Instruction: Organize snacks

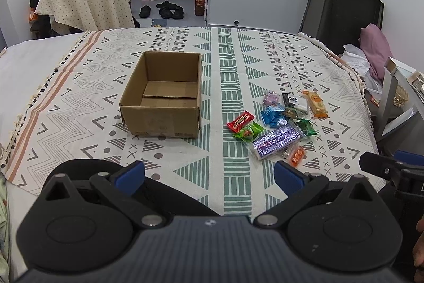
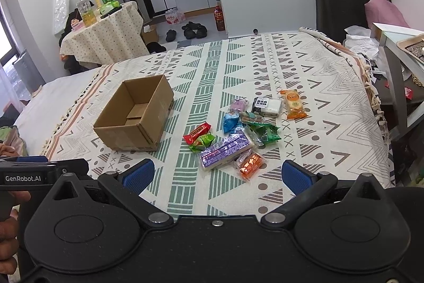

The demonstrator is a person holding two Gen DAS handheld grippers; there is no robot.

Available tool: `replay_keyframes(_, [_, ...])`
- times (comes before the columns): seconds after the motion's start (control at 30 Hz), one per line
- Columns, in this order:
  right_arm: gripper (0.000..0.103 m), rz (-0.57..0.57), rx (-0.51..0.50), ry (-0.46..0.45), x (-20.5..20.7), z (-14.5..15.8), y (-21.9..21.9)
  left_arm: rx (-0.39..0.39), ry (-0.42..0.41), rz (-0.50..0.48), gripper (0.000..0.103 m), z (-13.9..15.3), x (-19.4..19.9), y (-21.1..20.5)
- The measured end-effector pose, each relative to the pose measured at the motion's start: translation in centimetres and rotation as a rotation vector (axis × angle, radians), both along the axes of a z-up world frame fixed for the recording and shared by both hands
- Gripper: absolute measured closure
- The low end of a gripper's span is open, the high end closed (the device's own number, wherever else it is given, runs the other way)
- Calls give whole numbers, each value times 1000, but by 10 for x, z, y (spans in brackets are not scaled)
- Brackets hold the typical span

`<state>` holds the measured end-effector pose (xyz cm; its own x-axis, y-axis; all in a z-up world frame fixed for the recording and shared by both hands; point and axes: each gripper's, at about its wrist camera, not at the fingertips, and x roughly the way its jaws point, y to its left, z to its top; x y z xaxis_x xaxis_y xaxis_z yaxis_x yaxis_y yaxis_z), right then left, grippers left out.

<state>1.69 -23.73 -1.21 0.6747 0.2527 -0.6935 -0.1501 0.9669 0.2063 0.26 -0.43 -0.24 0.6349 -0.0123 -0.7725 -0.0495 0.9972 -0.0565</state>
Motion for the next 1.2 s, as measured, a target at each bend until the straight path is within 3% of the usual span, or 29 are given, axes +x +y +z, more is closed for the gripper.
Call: replay_keyframes(1.2, [0,6,-3,-16,-3,8,-1,-5,-2,0,0,6,-3,-3])
